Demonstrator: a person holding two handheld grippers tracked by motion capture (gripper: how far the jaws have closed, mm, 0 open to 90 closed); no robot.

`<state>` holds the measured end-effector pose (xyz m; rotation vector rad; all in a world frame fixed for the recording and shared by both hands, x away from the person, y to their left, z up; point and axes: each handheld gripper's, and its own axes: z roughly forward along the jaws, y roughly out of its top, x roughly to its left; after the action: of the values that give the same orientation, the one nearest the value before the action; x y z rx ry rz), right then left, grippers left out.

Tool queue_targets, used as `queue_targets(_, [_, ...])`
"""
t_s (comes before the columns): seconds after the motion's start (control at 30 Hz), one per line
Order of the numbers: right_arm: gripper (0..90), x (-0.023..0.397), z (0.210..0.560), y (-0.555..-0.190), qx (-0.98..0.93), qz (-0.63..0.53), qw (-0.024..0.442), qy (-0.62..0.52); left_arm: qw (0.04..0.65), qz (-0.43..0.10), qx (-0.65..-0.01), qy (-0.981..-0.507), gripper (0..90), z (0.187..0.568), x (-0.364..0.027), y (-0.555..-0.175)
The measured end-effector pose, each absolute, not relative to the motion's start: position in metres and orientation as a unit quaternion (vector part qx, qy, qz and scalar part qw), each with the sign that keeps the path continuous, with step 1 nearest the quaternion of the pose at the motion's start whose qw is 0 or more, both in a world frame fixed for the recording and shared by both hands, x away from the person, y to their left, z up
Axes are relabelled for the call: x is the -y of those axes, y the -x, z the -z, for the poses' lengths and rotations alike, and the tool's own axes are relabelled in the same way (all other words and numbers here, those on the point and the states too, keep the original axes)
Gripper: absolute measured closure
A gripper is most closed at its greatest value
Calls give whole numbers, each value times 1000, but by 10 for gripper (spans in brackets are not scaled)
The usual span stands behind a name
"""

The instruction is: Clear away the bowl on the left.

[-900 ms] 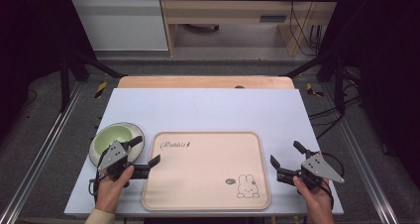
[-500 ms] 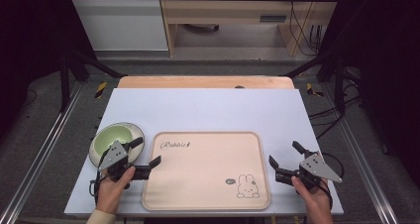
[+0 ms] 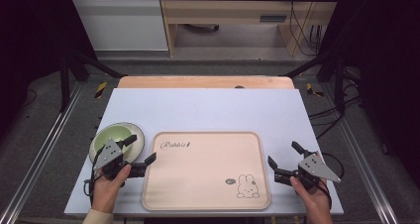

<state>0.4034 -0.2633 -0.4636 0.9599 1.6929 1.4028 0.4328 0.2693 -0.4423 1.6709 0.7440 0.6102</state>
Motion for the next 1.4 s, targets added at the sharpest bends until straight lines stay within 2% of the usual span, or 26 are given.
queue_targets(0.63, [42, 259, 465, -402, -671, -529, 366, -369, 534, -297, -357, -707, 49, 428, -296, -436])
queue_targets(0.83, [41, 258, 463, -401, -670, -534, 366, -364, 472, -322, -383, -726, 51, 414, -323, -449])
queue_targets(0.9, [41, 258, 463, -401, -670, -534, 365, -365, 470, -323, -388, -724, 55, 412, -327, -450])
queue_targets(1.03, [41, 258, 464, -401, -673, -530, 364, -366, 451, -328, -438, -705, 74, 408, -341, -455])
queue_targets(1.2, [42, 257, 464, -401, -672, -531, 365, -364, 442, -300, -477, -698, 74, 410, -356, -466])
queue_targets(1.4, [42, 257, 464, -401, -672, -531, 364, -365, 400, -289, -505, -708, 96, 409, -367, -480])
